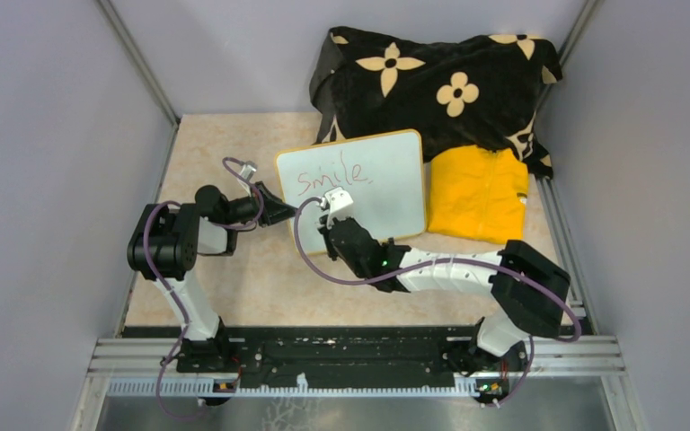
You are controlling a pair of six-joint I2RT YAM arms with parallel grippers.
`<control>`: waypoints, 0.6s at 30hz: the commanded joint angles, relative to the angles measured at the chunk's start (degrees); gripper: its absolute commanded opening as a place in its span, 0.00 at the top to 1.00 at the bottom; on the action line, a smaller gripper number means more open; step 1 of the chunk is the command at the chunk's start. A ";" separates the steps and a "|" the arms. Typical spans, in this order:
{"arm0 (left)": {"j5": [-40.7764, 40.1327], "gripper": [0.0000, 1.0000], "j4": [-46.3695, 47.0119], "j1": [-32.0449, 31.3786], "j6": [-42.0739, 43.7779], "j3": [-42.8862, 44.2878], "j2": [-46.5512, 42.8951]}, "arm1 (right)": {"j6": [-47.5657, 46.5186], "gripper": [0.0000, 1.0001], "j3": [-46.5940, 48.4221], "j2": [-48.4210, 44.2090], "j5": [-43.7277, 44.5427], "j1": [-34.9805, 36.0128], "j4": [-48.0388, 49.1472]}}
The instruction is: Write a sentence on the whiteboard
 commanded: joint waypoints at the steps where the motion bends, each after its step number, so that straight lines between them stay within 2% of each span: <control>1: -1.16 1.00 -2.86 -0.28 2.99 0.41 1.06 | 0.14 1.00 4.01 1.21 1.77 0.64 0.27; 18: -1.16 1.00 -2.85 -0.27 2.85 0.50 1.02 | 0.80 1.00 3.71 3.17 -0.57 0.64 -2.78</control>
